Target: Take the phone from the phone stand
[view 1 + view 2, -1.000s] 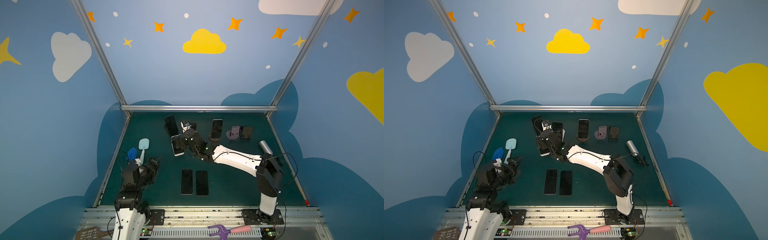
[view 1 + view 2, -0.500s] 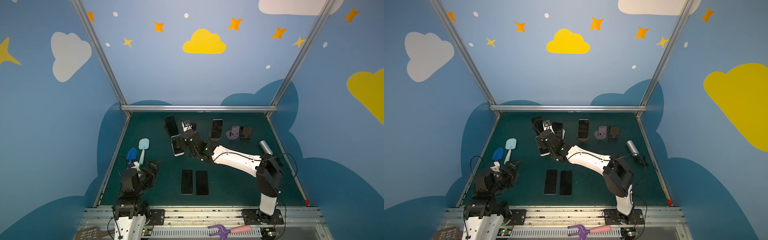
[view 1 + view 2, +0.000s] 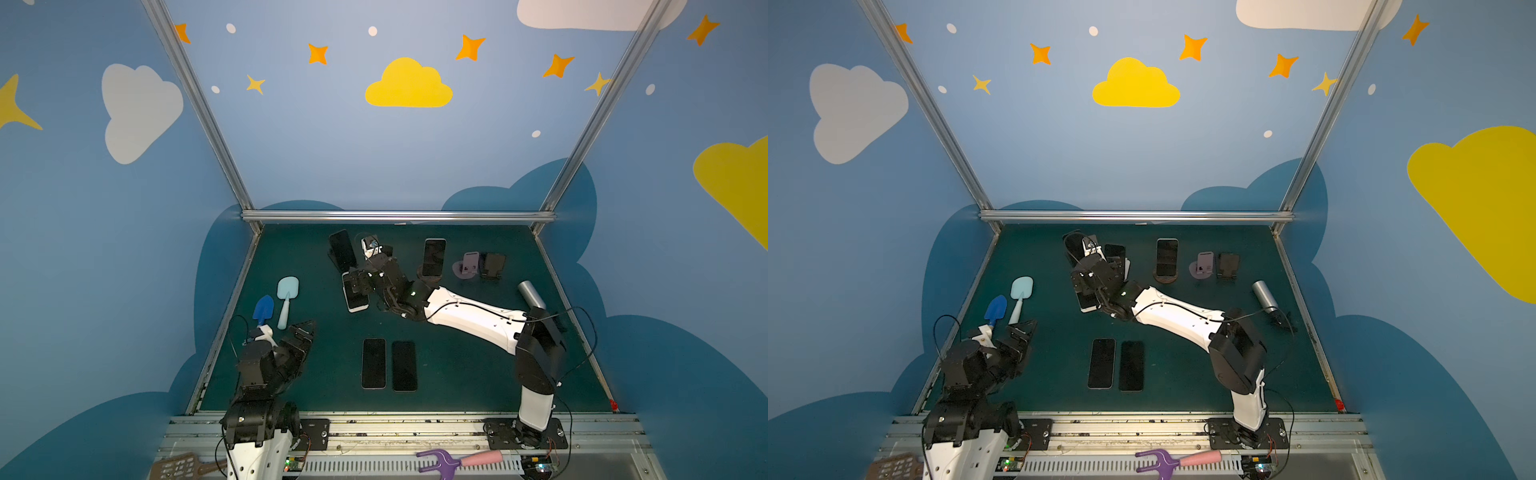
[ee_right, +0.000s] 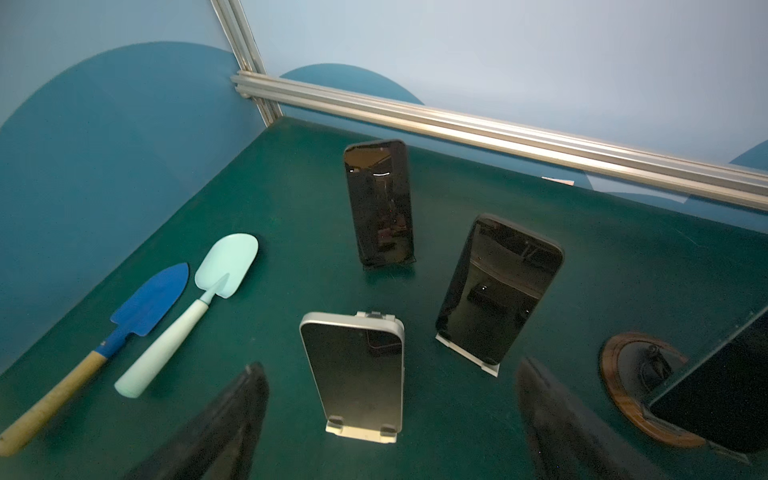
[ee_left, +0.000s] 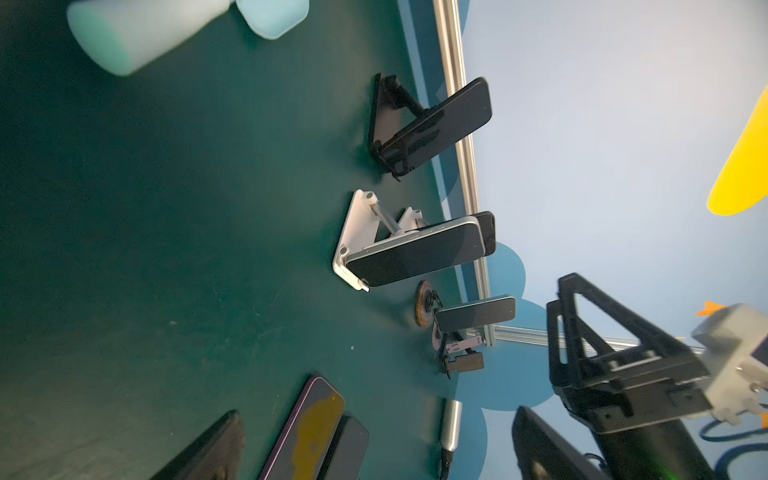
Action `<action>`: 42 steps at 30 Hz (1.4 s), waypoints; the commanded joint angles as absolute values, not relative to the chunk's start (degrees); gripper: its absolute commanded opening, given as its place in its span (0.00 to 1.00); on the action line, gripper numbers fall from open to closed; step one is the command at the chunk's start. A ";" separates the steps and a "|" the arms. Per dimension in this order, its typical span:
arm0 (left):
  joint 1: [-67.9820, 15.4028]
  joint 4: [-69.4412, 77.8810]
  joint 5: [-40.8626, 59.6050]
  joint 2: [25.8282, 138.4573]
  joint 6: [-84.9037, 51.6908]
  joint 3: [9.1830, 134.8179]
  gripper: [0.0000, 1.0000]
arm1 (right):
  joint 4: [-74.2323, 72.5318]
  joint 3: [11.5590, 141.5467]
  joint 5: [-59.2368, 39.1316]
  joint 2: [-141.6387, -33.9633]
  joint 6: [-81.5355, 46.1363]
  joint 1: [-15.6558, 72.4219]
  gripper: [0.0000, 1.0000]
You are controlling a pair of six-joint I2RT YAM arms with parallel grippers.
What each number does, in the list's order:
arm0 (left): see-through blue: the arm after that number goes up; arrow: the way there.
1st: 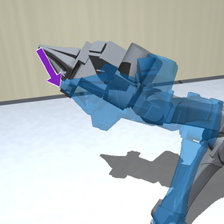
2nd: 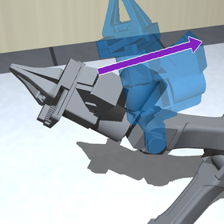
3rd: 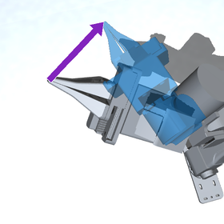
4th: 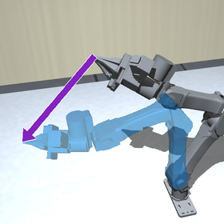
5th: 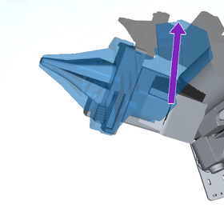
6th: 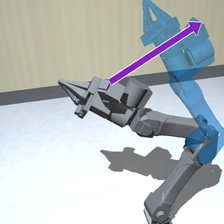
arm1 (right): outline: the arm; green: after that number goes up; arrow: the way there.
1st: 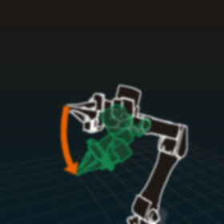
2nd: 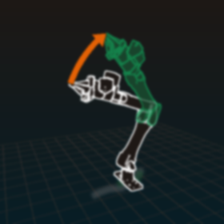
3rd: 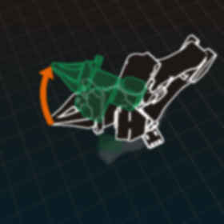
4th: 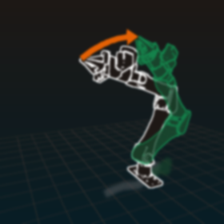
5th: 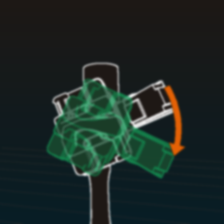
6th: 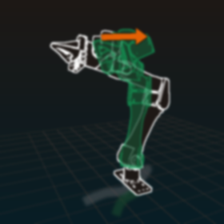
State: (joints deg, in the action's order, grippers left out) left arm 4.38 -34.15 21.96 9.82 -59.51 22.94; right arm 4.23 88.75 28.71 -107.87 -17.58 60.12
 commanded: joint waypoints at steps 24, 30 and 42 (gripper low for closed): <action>4.39 -34.19 24.04 9.60 -59.59 21.36 1.00 | -5.55 92.61 29.10 -117.75 -20.55 61.61 0.95; 4.39 -34.06 24.26 10.09 -59.50 21.57 1.00 | -5.47 94.31 29.59 -120.12 -21.27 61.02 0.95; 4.39 -33.64 24.08 10.50 -59.50 21.65 1.00 | -6.15 94.81 28.98 -122.40 -21.71 59.14 0.95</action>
